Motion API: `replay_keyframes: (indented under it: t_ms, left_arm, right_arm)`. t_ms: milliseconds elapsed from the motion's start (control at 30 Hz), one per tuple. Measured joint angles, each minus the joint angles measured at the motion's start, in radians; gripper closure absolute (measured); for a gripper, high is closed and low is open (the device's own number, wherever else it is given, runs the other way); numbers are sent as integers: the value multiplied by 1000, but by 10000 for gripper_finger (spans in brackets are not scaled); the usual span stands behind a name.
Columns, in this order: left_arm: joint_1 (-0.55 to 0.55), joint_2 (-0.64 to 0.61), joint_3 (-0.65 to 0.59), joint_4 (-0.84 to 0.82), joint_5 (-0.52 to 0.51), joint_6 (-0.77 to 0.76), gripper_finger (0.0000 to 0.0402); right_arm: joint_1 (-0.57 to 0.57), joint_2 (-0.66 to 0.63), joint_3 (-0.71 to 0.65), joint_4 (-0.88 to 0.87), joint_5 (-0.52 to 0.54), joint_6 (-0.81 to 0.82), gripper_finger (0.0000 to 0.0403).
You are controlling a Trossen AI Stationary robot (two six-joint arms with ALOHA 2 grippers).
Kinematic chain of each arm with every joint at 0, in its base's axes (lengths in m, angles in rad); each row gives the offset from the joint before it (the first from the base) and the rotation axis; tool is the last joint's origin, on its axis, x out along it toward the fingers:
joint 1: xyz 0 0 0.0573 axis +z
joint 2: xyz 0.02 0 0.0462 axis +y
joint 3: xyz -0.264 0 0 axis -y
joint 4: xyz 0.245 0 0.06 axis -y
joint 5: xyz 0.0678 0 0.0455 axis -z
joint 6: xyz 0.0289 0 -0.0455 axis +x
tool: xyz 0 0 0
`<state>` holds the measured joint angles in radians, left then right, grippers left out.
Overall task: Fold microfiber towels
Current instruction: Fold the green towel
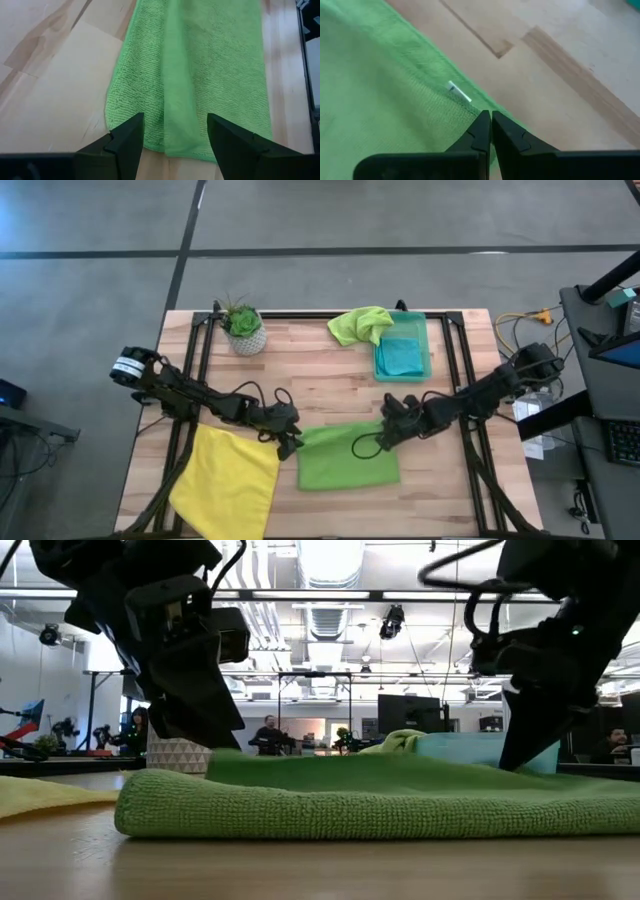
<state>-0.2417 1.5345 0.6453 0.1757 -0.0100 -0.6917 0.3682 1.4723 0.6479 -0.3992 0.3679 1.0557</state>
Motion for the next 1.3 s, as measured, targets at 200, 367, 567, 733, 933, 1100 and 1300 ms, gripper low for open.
replay_keyframes:
  t_ms: [200, 367, 567, 733, 933, 1100, 1300]
  left_arm:
    - [0, 0, 0, 0, 0, 2, 201]
    - [0, 0, 0, 0, 1, 2, 201]
    - [0, -13, 4, -3, 1, 25, 205]
    - [0, -93, 29, 0, -26, 181, 256]
    - [0, -111, 38, 9, 25, 336, 380]
    - [0, 13, 39, 78, 143, 322, 397]
    - [15, 91, 73, 150, 163, 306, 401]
  right_arm:
    - [-27, -2, 0, -20, 0, 44, 391]
    - [-29, -22, 1, -19, 0, 49, 391]
    - [-42, -68, 1, -33, 4, 123, 390]
    - [-41, -141, 1, -28, 27, 106, 390]
    - [-41, -216, 1, -31, 28, 88, 390]
    - [-41, -223, -4, -35, 35, 91, 390]
    - [-41, -196, -5, -37, 35, 105, 390]
